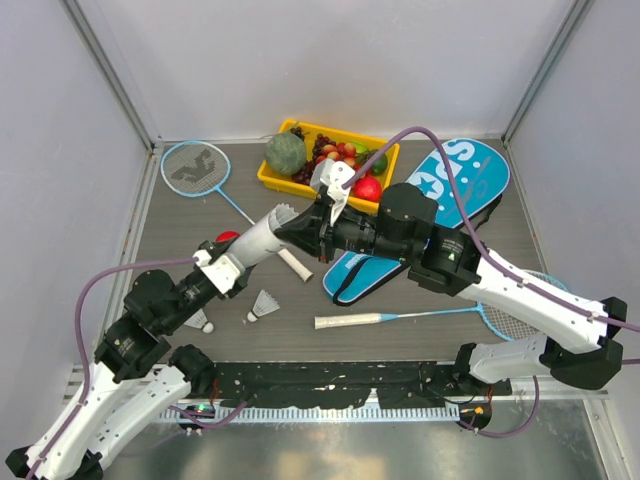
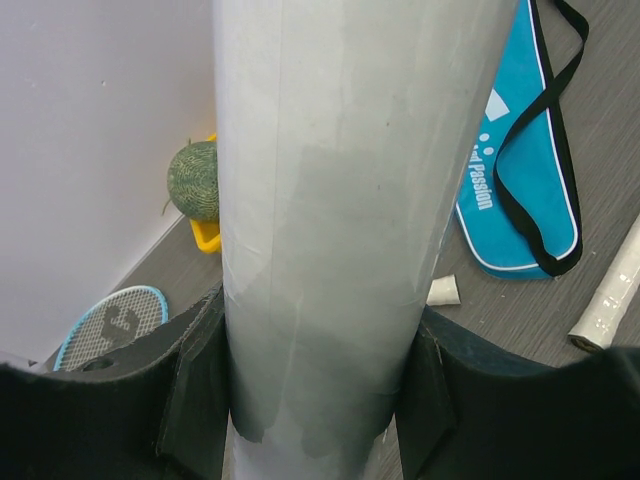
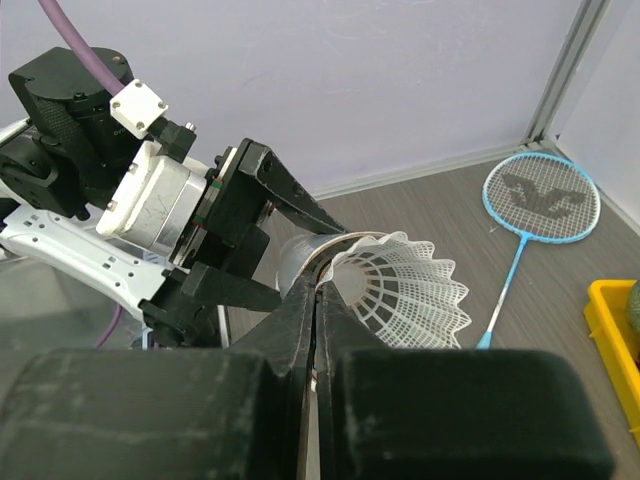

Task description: Pack up the badminton gear

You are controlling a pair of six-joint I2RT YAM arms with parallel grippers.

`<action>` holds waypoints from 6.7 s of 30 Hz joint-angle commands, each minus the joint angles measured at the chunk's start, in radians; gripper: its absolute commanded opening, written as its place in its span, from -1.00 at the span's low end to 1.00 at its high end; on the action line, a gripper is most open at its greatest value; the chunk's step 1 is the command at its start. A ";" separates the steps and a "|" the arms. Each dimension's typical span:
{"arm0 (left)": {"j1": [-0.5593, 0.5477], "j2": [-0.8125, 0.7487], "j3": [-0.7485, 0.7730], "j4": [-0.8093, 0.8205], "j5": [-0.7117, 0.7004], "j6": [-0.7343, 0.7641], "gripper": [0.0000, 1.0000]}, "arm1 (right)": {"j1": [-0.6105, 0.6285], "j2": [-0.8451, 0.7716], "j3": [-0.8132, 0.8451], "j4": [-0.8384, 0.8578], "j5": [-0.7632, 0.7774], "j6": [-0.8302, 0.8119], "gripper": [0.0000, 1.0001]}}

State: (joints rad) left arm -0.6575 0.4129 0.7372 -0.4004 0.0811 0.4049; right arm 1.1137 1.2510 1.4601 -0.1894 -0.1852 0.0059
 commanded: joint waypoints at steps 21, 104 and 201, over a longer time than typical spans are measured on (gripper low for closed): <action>-0.002 -0.019 -0.047 0.132 -0.030 0.034 -0.17 | 0.008 -0.044 0.031 0.033 0.009 0.173 -0.08; -0.002 -0.259 -0.188 0.356 -0.664 0.115 -0.12 | -0.080 0.217 -0.408 0.394 -0.036 0.405 0.43; -0.002 -0.043 0.024 -0.140 -0.017 0.057 -0.23 | -0.054 0.001 -0.282 0.338 -0.132 0.307 -0.89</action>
State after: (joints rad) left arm -0.6609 0.3691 0.7151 -0.6048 0.0433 0.4652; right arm 1.0504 1.2224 1.1526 0.0643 -0.2901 0.2653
